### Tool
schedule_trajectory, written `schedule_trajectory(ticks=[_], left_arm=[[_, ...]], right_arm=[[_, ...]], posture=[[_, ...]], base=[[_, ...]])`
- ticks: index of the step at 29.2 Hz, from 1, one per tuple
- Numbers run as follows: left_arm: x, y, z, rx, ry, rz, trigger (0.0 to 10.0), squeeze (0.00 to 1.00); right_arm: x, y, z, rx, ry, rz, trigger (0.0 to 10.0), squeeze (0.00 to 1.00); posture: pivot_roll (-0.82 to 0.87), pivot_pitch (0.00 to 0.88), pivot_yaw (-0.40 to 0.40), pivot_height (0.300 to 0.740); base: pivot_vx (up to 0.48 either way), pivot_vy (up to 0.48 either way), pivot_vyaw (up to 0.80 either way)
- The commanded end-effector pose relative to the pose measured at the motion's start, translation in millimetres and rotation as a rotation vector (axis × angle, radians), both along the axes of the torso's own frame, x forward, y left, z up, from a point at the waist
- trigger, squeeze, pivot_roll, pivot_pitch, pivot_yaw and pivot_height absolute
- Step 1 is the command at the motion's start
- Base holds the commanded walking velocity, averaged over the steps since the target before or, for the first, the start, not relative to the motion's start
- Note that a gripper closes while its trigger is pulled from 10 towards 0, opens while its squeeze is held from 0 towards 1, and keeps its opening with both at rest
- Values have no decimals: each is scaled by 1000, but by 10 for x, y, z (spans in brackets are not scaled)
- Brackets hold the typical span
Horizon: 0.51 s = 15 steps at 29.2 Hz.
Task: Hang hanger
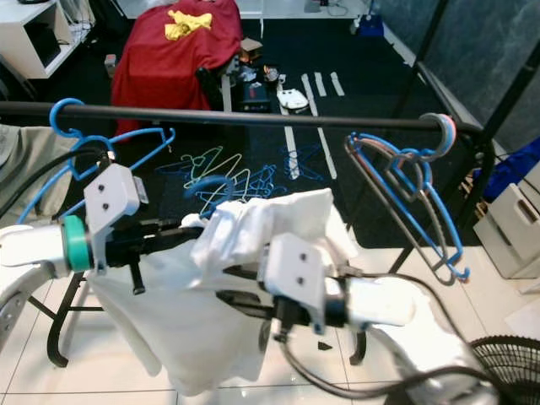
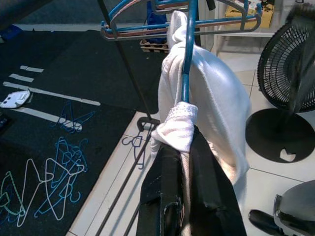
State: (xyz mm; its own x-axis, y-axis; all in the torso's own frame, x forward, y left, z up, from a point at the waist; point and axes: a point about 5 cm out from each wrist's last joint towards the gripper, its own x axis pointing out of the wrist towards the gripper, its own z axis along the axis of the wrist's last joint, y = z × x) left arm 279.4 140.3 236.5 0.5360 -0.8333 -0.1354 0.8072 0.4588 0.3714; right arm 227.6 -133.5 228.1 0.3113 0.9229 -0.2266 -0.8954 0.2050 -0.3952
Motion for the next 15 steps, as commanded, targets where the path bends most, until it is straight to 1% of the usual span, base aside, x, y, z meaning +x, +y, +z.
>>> schedule_trajectory(ticks=[1, 3, 4, 5, 6, 7, 8, 9, 10, 11, 12, 13, 14, 15], left_arm=[[5, 9, -12, 6, -10, -13, 10000, 0], [5, 9, -12, 6, -10, -13, 10000, 0], [11, 11, -22, 11, -9, -17, 10000, 0], [11, 11, -22, 11, -9, -17, 10000, 0], [15, 9, -31, 16, -8, -21, 10000, 0], [15, 9, -31, 16, -8, -21, 10000, 0], [17, 8, -36, 18, -8, -24, 10000, 0], [12, 8, -63, 30, -3, -30, 10000, 0], [12, 8, -63, 30, -3, -30, 10000, 0], [7, 10, -91, 41, 1, -36, 10000, 0], [7, 10, -91, 41, 1, -36, 10000, 0], [1, 18, -115, 50, 4, -41, 10000, 0], [1, 18, -115, 50, 4, -41, 10000, 0], [-4, 34, -115, 55, -2, -54, 10000, 0]], right_arm=[[-41, -48, 59, -11, 3, 27, 10000, 0], [-41, -48, 59, -11, 3, 27, 10000, 0], [-27, -90, 94, -27, -17, 16, 10000, 0], [-27, -90, 94, -27, -17, 16, 10000, 0], [11, -159, 155, -57, -62, -11, 10000, 0], [11, -159, 155, -57, -62, -11, 10000, 0], [33, -203, 197, -79, -92, -31, 10000, 0], [114, -286, 322, -79, -166, -99, 10000, 0], [114, -286, 322, -79, -166, -99, 10000, 0], [182, -360, 432, -81, -235, -164, 10000, 0], [182, -360, 432, -81, -235, -164, 10000, 0], [244, -423, 503, -103, -310, -229, 10000, 0], [244, -423, 503, -103, -310, -229, 10000, 0], [302, -486, 536, -143, -388, -297, 10000, 0]], posture=[[-63, 39, 136, 740], [-63, 39, 136, 740], [-65, 38, 136, 740], [-65, 38, 136, 740], [-66, 38, 136, 740], [-66, 38, 136, 740], [-66, 38, 136, 740], [-67, 39, 137, 740], [-67, 39, 137, 740], [-67, 40, 137, 740], [-67, 40, 137, 740], [-69, 40, 140, 740], [-69, 40, 140, 740], [-68, 42, 140, 740]], base=[[0, 0, 0], [0, 0, 0], [0, 0, 0], [0, 0, 0], [0, 0, 0], [0, 0, 0], [0, 0, 0], [0, 0, 0], [0, 0, 0], [0, 0, 0], [0, 0, 0], [0, 0, 0], [0, 0, 0], [0, 0, 0]])
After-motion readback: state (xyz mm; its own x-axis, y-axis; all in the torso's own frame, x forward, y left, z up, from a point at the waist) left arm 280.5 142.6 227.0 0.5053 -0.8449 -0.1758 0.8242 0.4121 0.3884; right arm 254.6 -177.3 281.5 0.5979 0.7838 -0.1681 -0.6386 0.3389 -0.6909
